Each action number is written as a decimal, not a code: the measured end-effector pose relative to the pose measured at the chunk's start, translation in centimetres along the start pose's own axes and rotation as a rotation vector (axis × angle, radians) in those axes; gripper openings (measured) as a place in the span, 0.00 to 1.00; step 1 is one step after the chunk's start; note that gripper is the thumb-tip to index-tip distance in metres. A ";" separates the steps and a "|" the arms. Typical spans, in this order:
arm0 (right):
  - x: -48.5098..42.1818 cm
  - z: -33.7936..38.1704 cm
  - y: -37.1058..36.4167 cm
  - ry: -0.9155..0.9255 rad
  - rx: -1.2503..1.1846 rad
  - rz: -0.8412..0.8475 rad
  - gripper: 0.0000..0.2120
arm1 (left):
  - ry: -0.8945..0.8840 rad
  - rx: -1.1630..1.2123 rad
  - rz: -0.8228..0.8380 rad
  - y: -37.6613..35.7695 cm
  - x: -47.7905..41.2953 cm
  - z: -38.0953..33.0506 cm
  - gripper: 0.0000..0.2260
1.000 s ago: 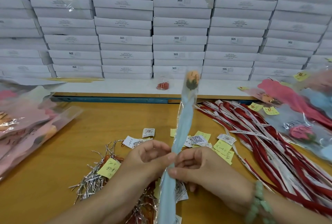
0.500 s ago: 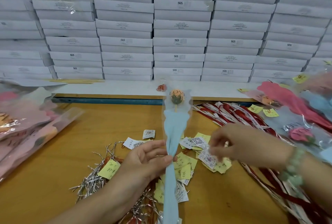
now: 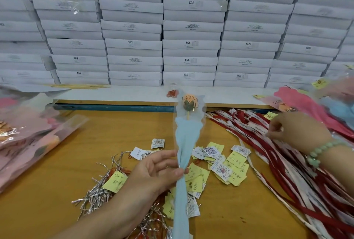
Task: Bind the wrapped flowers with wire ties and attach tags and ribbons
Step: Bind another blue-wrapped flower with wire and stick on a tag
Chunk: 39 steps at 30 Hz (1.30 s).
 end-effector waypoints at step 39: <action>9.1 12.0 -2.2 0.372 -1.114 0.476 0.04 | -0.069 -0.110 0.178 -1.3 0.7 -1.1 0.19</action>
Point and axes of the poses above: each hand's wrist, its own x-axis away from the middle knuckle, its own y-axis out of the back of the hand, z = x × y, the point moved 1 cm from there along -x, towards the middle knuckle, and after that the axes turned 7 degrees about -y, right-handed, at the moved point
